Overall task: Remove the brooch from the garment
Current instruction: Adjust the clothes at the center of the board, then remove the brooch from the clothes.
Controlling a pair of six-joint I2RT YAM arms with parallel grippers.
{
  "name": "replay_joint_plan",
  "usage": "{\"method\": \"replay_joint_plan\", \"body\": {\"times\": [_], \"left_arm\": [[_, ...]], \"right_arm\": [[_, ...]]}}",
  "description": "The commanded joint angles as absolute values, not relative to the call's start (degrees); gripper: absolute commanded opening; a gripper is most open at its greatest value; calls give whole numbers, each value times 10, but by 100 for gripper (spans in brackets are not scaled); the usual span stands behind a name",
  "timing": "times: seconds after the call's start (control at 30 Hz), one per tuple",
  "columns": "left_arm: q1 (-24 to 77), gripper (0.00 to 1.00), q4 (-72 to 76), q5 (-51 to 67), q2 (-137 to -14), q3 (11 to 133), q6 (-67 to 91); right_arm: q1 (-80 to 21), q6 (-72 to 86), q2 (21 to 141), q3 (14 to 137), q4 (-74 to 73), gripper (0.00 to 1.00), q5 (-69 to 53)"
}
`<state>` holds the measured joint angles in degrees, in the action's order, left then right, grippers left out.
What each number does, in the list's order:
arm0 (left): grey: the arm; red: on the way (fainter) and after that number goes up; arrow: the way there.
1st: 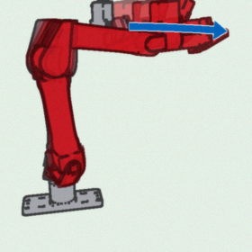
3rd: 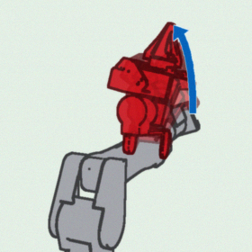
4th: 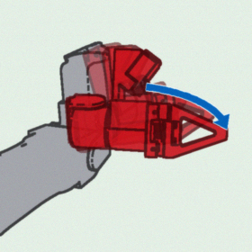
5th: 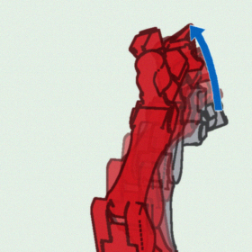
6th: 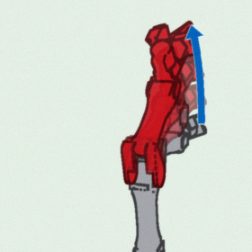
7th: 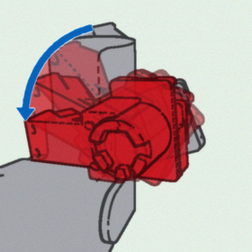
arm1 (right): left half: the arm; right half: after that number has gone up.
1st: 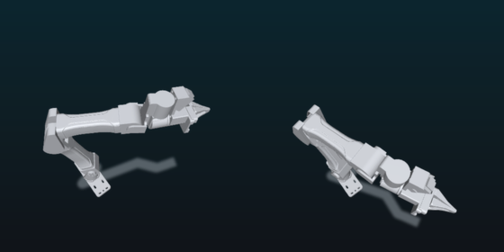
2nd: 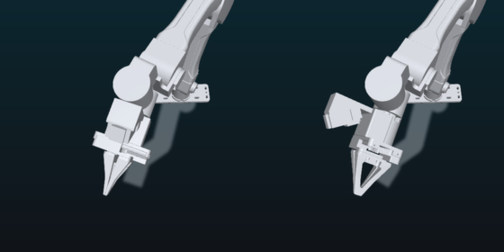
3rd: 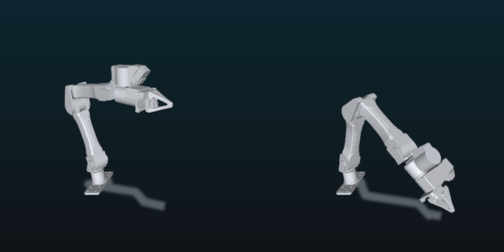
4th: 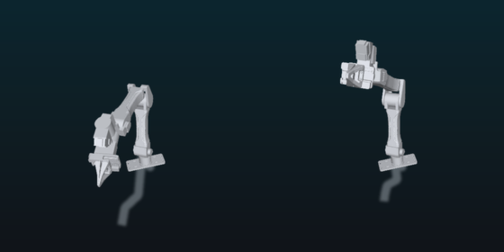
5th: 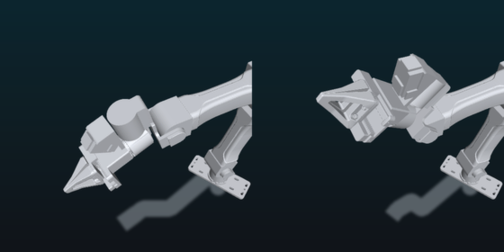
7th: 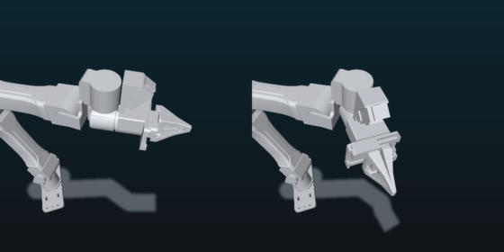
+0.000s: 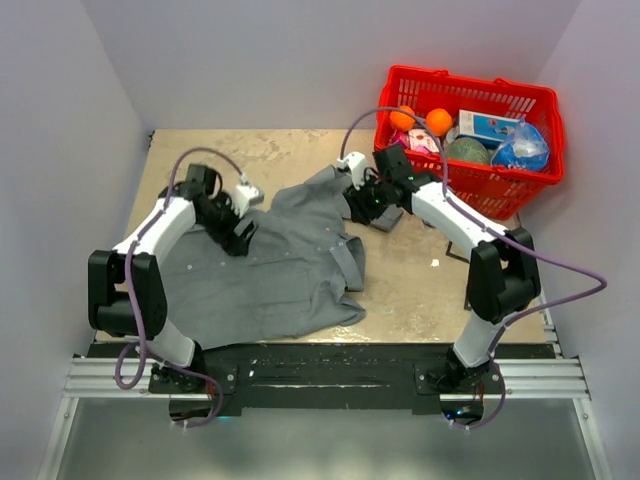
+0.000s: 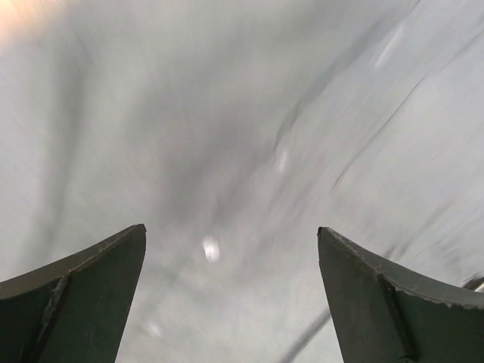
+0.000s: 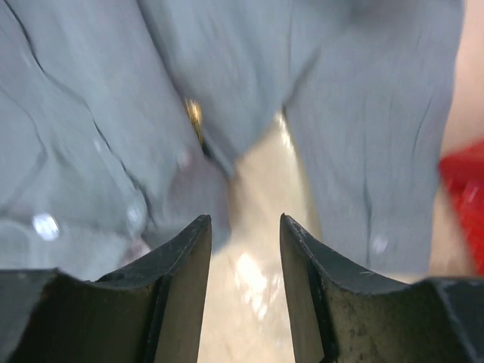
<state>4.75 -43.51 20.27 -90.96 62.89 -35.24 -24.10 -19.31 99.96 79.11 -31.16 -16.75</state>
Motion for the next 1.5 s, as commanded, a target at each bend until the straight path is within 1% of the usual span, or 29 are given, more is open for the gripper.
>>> {"method": "replay_joint_plan", "body": {"times": [0.0, 0.03, 0.1, 0.13, 0.23, 0.33, 0.43, 0.47, 0.5, 0.57, 0.67, 0.77, 0.8, 0.9, 1.0, 1.17, 1.37, 1.43, 1.47], "left_arm": [[79, 99, -421, 434, -934, 785, -273], [90, 100, -376, 444, -945, 791, -203], [98, 100, -330, 477, -988, 801, -134], [103, 99, -277, 484, -1005, 801, -57], [115, 99, -190, 514, -1074, 798, 66], [148, 99, -199, 497, -1106, 784, 52], [160, 99, -214, 464, -1114, 724, 69], [160, 99, -216, 448, -1113, 681, 75], [160, 99, -214, 407, -1104, 657, 83], [160, 99, -218, 375, -1096, 604, 83], [160, 99, -217, 354, -1092, 572, 83], [161, 100, -214, 363, -1109, 594, 84], [162, 99, -216, 356, -1119, 603, 79], [163, 99, -228, 345, -1138, 635, 72], [162, 99, -234, 345, -1143, 653, 69], [162, 99, -233, 348, -1142, 650, 69], [162, 99, -234, 352, -1136, 648, 67], [162, 99, -233, 353, -1136, 646, 67], [162, 99, -232, 354, -1135, 646, 68]], "right_arm": [[-250, -189, 1057, 878, -257, 43, -234], [-253, -191, 1083, 886, -259, 42, -237], [-258, -198, 1099, 886, -263, 39, -248], [-261, -201, 1101, 880, -263, 38, -257], [-268, -200, 1086, 834, -270, 36, -257], [-272, -185, 1064, 775, -265, 36, -261], [-274, -166, 1056, 737, -258, 37, -259], [-274, -164, 1057, 734, -258, 38, -262], [-274, -164, 1060, 736, -258, 38, -260], [-275, -168, 1064, 760, -268, 38, -254], [-273, -195, 1070, 806, -279, 38, -270], [-273, -209, 1072, 834, -288, 40, -307], [-273, -213, 1067, 835, -287, 40, -336], [-275, -235, 1056, 819, -272, 41, -372], [-279, -255, 1079, 834, -301, 41, -371], [-279, -265, 1146, 876, -351, 40, -385], [-279, -255, 1172, 887, -347, 40, -387], [-279, -253, 1177, 892, -352, 38, -388], [-279, -253, 1182, 897, -357, 35, -389]]}}
